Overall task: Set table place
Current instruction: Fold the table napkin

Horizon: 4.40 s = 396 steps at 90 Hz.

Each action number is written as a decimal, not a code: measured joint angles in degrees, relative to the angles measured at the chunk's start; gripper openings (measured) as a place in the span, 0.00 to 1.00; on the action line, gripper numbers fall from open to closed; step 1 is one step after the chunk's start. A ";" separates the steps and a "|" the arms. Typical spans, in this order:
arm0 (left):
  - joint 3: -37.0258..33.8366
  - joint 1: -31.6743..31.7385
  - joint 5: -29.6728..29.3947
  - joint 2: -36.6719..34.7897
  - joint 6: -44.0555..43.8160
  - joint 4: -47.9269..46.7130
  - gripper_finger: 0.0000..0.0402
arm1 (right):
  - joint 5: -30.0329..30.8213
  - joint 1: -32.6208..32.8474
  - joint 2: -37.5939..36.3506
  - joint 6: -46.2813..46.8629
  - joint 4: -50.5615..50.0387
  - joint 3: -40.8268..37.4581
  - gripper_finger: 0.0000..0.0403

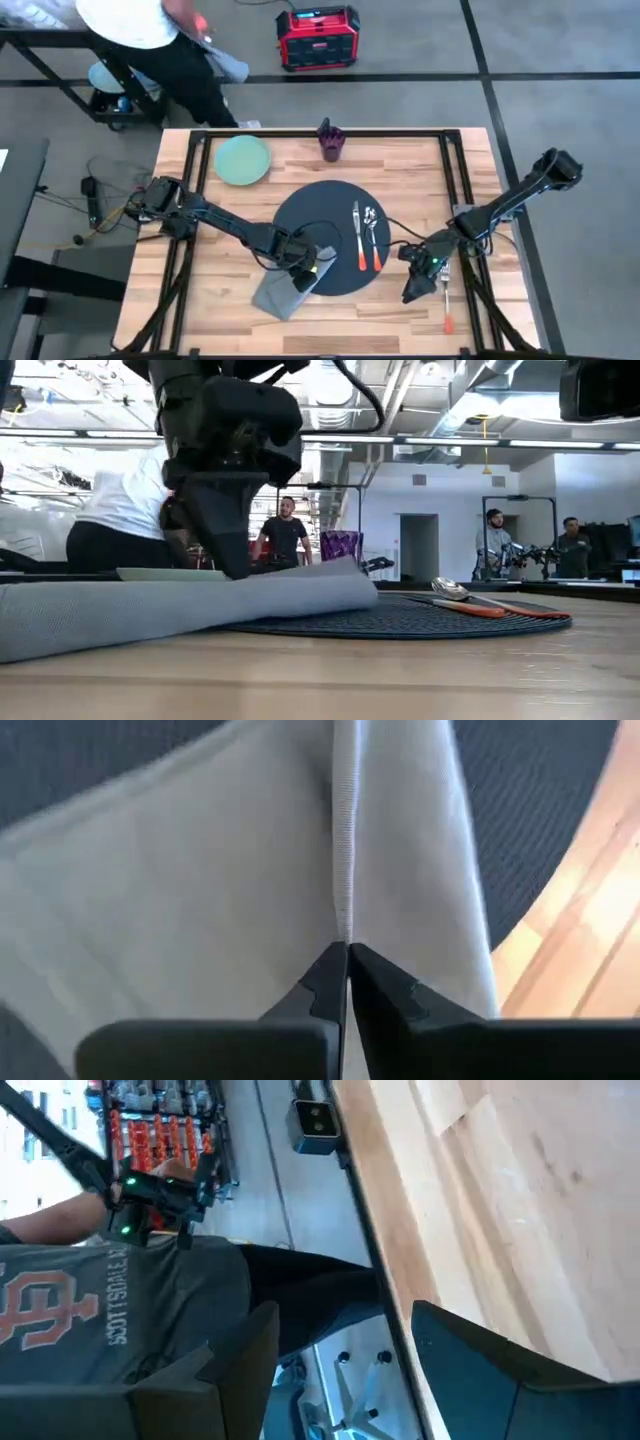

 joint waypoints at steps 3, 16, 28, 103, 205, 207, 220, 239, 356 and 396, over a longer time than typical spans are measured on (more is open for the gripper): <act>0.32 -0.02 0.14 -0.25 -1.33 -0.49 0.00 | 0.04 0.00 0.00 -0.02 -0.28 0.00 0.53; 0.52 -1.07 0.26 -2.30 -3.81 -2.14 0.00 | 0.06 0.00 0.00 -0.09 -1.88 0.00 0.53; 0.52 -1.87 -1.15 -4.99 -5.94 -5.46 0.00 | 0.08 -0.24 0.00 -0.12 -2.33 0.00 0.53; 0.52 -5.57 -2.08 -8.07 -14.25 -20.55 0.00 | 0.26 -0.76 0.02 0.03 -2.48 0.00 0.53; 0.48 -6.20 2.33 -8.00 -10.42 -25.89 0.41 | 0.26 -0.74 0.02 2.24 1.01 0.00 0.57; 0.46 -6.48 3.57 -8.00 -10.74 -25.04 0.42 | 0.24 -0.74 0.02 2.25 0.99 0.00 0.57; 0.48 -9.21 4.64 -7.98 -11.90 -18.56 0.45 | 0.24 -0.74 0.02 1.56 0.88 0.00 0.57; 0.46 -11.75 -0.30 -7.98 -16.84 -17.45 0.45 | 0.24 -0.74 0.02 1.49 0.80 0.00 0.57; -1.14 -16.63 -3.27 -2.51 -17.17 -11.10 0.41 | -0.26 -0.70 0.02 4.53 0.99 0.00 0.57; -1.14 -16.63 -3.34 -2.51 -14.17 -10.55 0.03 | -0.26 -0.70 0.02 5.88 1.01 0.00 0.57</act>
